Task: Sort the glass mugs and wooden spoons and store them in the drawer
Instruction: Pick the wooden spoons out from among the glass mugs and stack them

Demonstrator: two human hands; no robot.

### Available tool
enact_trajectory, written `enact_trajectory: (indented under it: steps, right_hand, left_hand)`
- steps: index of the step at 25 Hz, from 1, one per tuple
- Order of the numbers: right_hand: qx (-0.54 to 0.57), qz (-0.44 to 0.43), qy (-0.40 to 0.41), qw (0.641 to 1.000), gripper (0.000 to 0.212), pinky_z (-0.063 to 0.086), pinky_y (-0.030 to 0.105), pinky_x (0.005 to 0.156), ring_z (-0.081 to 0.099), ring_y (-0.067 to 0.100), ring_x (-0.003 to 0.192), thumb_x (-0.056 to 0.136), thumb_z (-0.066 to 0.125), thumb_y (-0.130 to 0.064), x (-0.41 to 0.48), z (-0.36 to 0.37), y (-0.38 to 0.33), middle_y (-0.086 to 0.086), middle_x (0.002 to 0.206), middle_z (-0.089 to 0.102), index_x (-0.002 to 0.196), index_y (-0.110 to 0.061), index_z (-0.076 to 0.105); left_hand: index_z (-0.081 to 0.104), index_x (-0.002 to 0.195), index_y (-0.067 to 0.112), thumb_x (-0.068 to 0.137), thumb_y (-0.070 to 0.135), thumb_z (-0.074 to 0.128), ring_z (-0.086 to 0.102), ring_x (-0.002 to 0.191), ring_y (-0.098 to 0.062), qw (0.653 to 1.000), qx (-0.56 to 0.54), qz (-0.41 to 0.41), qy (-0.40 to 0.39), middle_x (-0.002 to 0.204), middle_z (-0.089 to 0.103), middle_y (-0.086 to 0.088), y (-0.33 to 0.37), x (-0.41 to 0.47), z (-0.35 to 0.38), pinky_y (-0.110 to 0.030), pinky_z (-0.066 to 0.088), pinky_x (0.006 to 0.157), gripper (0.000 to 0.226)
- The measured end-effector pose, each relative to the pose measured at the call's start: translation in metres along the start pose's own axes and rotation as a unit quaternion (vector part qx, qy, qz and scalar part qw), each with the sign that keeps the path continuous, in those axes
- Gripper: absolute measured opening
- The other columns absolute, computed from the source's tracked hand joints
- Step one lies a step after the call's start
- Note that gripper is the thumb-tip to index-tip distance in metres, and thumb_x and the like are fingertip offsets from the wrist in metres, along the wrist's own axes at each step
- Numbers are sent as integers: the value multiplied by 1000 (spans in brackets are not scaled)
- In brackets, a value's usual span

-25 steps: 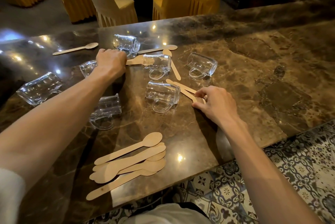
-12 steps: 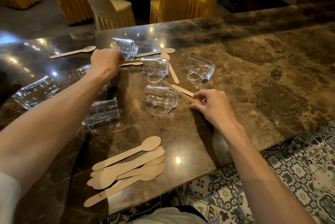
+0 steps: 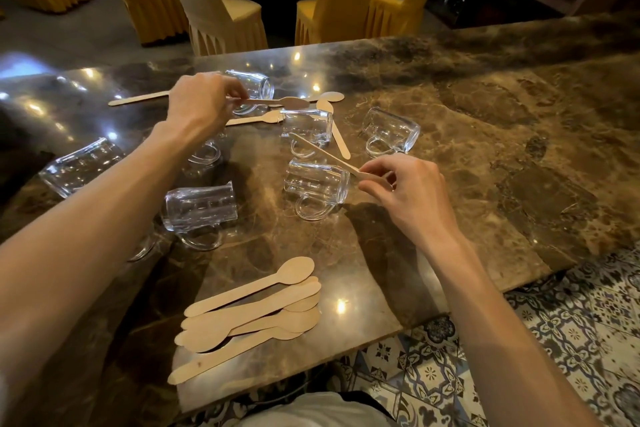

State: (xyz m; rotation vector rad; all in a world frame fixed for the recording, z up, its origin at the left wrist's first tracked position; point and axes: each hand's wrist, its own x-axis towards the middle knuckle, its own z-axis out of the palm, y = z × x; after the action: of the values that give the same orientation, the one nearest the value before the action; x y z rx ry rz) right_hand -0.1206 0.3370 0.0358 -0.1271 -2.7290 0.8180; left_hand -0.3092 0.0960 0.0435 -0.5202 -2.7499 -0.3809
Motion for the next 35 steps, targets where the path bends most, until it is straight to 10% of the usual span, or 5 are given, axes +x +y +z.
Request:
enact_trajectory:
  steps: [7, 14, 25, 35]
  right_hand:
    - [18, -67, -21, 997, 17, 55, 30, 74, 61, 3, 78, 78, 75, -27, -6, 0, -26, -9, 90, 70, 95, -25, 72]
    - [34, -106, -46, 993, 15, 55, 37, 70, 63, 8, 81, 78, 76, -25, -24, -1, -48, -11, 88, 69, 92, -28, 73]
    - [8, -175, -59, 983, 13, 54, 34, 72, 62, 9, 77, 74, 78, -29, -58, 9, -72, -14, 82, 71, 86, -31, 75]
    - [-58, -199, -53, 977, 13, 48, 27, 65, 61, 13, 73, 69, 82, -28, -93, 35, -69, -15, 78, 73, 81, -32, 76]
  left_hand:
    - [71, 107, 25, 83, 25, 66, 61, 87, -18, 990, -110, 45, -79, 103, 70, -5, 15, -34, -39, -37, 50, 74, 24]
    - [68, 99, 37, 79, 29, 68, 54, 77, 21, 965, -195, 78, -156, 81, 63, 22, 23, -71, -76, 3, 38, 62, 22]
    - [71, 96, 43, 67, 46, 61, 65, 86, -1, 926, -256, 0, -276, 93, 72, 20, 11, -130, -95, -22, 53, 77, 31]
    - [69, 91, 48, 81, 35, 65, 62, 87, 6, 905, -264, -50, -330, 94, 70, 24, -3, -180, -68, -15, 47, 80, 17]
